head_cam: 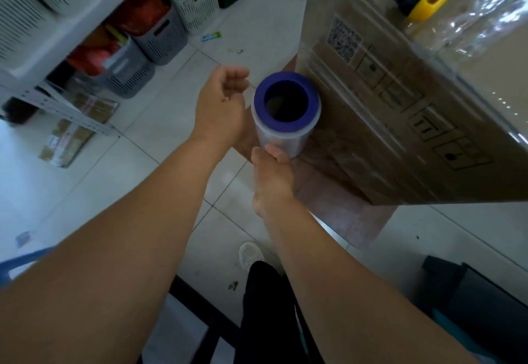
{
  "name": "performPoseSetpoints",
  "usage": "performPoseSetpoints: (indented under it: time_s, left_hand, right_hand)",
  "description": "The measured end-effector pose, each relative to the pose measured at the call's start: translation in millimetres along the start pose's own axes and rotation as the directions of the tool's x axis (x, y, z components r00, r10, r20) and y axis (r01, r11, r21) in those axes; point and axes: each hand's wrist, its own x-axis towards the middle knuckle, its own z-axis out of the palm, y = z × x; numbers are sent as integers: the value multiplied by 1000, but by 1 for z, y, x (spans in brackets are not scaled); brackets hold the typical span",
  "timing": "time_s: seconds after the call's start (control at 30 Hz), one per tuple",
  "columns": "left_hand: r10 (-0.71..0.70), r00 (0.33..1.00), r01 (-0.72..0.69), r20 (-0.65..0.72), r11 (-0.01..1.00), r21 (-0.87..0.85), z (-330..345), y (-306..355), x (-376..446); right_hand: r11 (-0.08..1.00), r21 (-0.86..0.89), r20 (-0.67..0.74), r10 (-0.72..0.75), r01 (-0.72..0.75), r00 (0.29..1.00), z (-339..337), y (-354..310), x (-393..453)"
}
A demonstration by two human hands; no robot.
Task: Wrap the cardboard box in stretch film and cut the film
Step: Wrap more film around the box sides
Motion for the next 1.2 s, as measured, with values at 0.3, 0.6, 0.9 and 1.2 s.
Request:
performPoseSetpoints:
  time_s: [0.3, 0.6, 0.9, 1.2]
  left_hand:
    - [-652, 721, 687, 236, 628, -365, -19, -38, -16]
    - [-620, 657, 753, 429, 520, -403, -15, -54, -1]
    - [-587, 601, 796, 543, 498, -343, -12, -72, 10]
    - [-584, 565, 810, 583, 529, -254, -4, -83, 26]
  right_hand:
    - [697, -500, 228, -467, 514, 854, 22, -46, -46]
    - [4, -972, 190, -566, 234, 802, 41, -68, -6]
    - [-108, -984, 176, -466, 141, 867, 48, -82, 5]
    - [-68, -987, 161, -504, 146, 849, 46, -83, 1]
